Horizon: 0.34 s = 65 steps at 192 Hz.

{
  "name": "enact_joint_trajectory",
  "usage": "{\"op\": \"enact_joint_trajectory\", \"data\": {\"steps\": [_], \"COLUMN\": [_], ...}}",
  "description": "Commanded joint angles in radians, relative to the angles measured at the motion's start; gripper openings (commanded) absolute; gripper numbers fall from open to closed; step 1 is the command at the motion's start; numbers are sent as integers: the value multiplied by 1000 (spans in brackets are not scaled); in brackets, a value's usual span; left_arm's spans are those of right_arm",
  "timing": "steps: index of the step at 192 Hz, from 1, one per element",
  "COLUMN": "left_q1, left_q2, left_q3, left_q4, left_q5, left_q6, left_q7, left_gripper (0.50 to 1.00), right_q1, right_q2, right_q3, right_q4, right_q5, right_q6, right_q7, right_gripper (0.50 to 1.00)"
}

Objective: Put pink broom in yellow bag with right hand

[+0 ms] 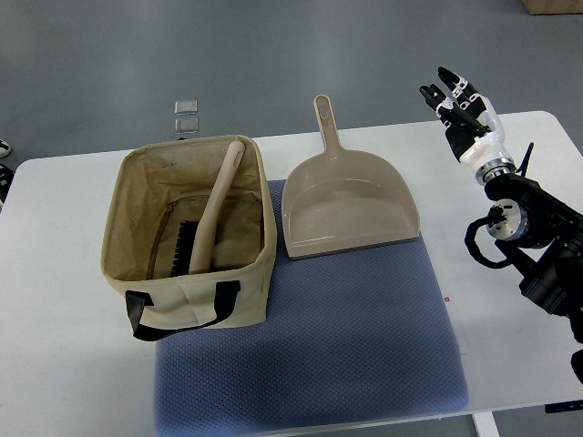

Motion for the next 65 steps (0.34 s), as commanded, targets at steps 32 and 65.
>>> {"op": "enact_joint_trajectory", "data": {"steps": [32, 65], "left_q1": [1, 1], "left_q2": [0, 0], "left_q3": [0, 0], "left_q4": [0, 0], "left_q5": [0, 0], "left_q6": [0, 0], "left_q7": [0, 0], "left_gripper": [1000, 1000], "right_q1": [-4, -4], "right_q2": [-4, -6], "right_q3": [0, 0], "right_q4": [-49, -59], "right_q5": [-1, -1], "right_q6": [-6, -4], "right_q7": [1, 12], "right_gripper": [930, 930]}}
